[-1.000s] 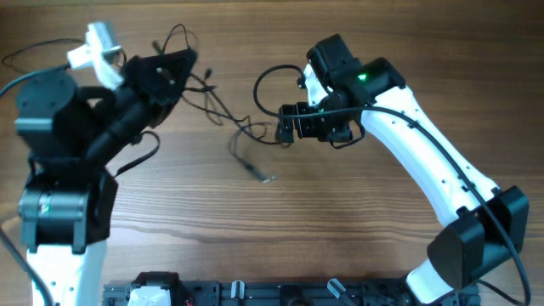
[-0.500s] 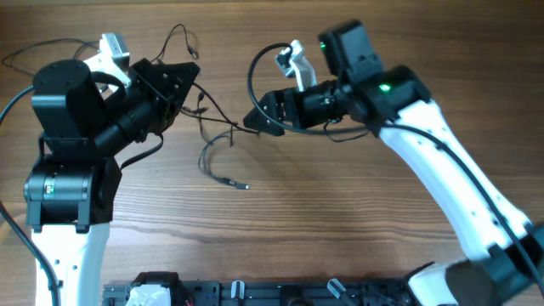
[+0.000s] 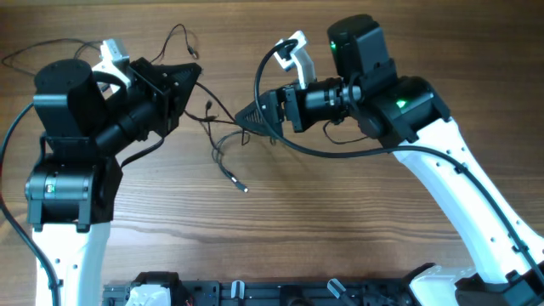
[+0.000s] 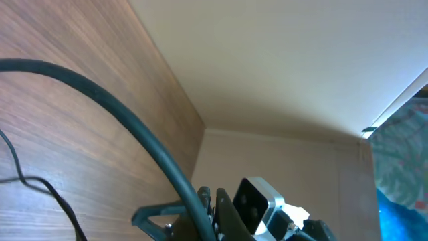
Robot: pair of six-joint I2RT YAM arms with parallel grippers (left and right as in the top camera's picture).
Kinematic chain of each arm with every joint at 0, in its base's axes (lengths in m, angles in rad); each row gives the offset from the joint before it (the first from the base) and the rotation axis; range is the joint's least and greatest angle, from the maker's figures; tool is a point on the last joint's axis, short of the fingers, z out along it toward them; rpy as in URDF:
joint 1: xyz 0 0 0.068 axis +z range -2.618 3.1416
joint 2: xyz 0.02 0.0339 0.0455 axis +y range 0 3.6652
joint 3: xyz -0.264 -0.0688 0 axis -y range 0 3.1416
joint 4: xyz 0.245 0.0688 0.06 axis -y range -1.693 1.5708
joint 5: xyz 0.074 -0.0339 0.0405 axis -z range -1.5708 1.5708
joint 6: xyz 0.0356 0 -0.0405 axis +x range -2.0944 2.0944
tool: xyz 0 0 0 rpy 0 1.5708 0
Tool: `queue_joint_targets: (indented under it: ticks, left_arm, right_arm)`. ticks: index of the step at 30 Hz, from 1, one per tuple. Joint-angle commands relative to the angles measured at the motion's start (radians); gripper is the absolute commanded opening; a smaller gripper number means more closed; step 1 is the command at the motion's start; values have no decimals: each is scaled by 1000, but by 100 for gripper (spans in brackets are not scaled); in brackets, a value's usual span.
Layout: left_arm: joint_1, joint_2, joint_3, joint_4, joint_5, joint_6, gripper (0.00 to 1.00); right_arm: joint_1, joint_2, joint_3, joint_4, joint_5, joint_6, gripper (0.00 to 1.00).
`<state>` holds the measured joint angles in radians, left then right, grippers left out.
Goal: Untangle cables
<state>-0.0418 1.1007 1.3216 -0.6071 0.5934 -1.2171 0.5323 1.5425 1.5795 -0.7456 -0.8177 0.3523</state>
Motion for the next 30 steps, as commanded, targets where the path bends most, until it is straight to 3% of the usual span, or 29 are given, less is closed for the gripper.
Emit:
queue_joint_targets:
  ticks: [1, 5, 8, 10, 13, 22, 26, 30]
  left_arm:
    - [-30, 5, 14, 8, 15, -133, 4]
    - [-35, 11, 14, 7, 8, -320, 4]
    - [-35, 14, 14, 8, -14, -478, 4]
    - [-35, 15, 14, 8, -51, -530, 4]
    - [-35, 16, 14, 7, -147, -577, 4]
    - [-34, 22, 14, -1, -374, -625, 4]
    - [-34, 22, 14, 0, -386, -725, 4]
    - [-34, 22, 14, 0, -385, -925, 4]
  right_arm:
    - [29, -10, 7, 7, 82, -14, 100]
    - [56, -10, 7, 4, 95, -92, 100]
    - [69, -10, 7, 1, 123, -61, 100]
    - [71, -10, 7, -3, 150, -11, 99]
    - [71, -10, 6, -27, 253, 127, 88]
    - [71, -10, 6, -185, 578, 493, 89]
    - [75, -10, 6, -166, 485, 669, 87]
    - [110, -8, 6, -70, 428, 672, 87]
